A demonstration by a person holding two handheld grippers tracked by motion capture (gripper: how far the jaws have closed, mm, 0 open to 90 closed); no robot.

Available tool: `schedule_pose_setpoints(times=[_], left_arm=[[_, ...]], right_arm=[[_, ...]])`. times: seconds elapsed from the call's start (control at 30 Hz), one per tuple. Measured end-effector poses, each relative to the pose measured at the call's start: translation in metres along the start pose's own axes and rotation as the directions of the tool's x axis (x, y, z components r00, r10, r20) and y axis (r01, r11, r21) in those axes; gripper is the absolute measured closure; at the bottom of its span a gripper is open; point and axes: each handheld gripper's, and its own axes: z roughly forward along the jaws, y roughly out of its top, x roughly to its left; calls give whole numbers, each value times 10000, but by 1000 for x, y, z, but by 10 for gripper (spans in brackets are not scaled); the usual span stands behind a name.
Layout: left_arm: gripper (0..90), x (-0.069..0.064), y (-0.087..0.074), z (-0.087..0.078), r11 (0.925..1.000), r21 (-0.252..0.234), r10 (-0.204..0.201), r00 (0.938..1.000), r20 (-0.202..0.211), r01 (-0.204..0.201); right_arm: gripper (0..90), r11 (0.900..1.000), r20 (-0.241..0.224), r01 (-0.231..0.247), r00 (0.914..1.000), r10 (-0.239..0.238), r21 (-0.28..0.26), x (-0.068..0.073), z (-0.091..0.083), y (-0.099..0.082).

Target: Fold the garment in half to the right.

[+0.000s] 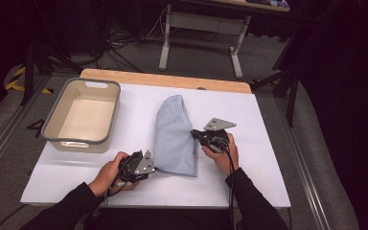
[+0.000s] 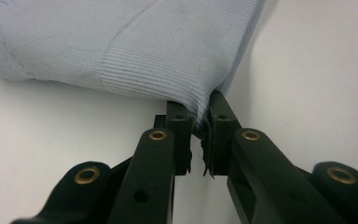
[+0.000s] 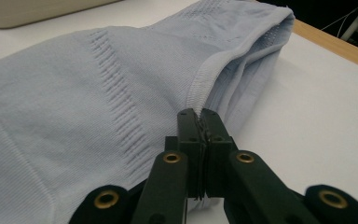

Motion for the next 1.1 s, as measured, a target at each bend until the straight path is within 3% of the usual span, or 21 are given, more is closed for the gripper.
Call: schedule_pose_setpoints(times=[0.07, 0.2, 0.3, 0.43, 0.6, 0.67, 0.7, 0.77, 0.8, 0.83, 0.87, 0.93, 0.97, 1.0, 1.03, 1.1], left_arm=[[825, 0, 1, 1, 9999, -107, -70, 10000, -70, 70], [810, -1, 1, 6, 9999, -23, -136, 9997, 179, 136], [816, -3, 2, 9, 10000, 24, -65, 9996, 273, 64], [836, -7, 0, 13, 9997, 232, -29, 9990, 449, 18], [779, -4, -3, 4, 9999, -116, -78, 9982, 588, 85], [718, -4, -3, 0, 9996, -247, -137, 9981, 606, 153], [672, -2, -5, -7, 9977, -625, -224, 9977, 636, 264], [633, -1, -5, -11, 9968, -721, -292, 9974, 654, 339], [633, 1, -6, -16, 9941, -1009, -341, 9972, 668, 407], [576, 2, -7, -19, 9922, -1159, -377, 9970, 673, 453], [555, 6, -8, -25, 9873, -1431, -604, 9964, 599, 685], [506, 10, -8, -27, 9805, -1656, -992, 9938, 500, 1062], [478, 10, -8, -27, 9805, -1656, -992, 9938, 500, 1062], [478, 13, -8, -27, 9733, -1817, -1337, 9899, 462, 1399], [433, 17, -7, -23, 9637, -1898, -1851, 9822, 326, 1879], [382, 19, -6, -21, 9592, -1956, -2016, 9789, 331, 2041]], right_arm=[[889, 9999, -46, -123, 9999, 123, -30, -1, -4, -2], [888, 9992, 51, -383, 9993, 383, -114, -5, -15, -6], [888, 9972, 105, -517, 9986, 512, 549, -8, -5, -12], [885, 9944, 176, -557, 9984, 544, 896, -10, 4, -18], [857, 9970, 180, -524, 9985, 515, 563, -10, 7, -22], [814, 9975, 305, -493, 9984, 478, 499, -9, 6, -22], [797, 9978, 319, -537, 9981, 525, 379, -10, 4, -22], [794, 9981, 287, -557, 9981, 550, 265, -10, 2, -21], [788, 9984, 308, -533, 9981, 527, 198, -10, 1, -21], [774, 9990, 395, -403, 9984, 395, 210, -9, -1, -21], [777, 9993, 410, -344, 9986, 337, 164, -8, -2, -20], [778, 9998, 472, -199, 9987, 196, 52, -6, -5, -19], [778, 9998, 472, -199, 9987, 196, 52, -6, -5, -19], [793, 9999, 490, -154, 9987, 156, -48, -5, -6, -19], [816, 9997, 584, -29, 9983, 43, -231, -4, -10, -17], [817, 9988, 499, 84, 9987, -60, -473, -2, -14, -16]])
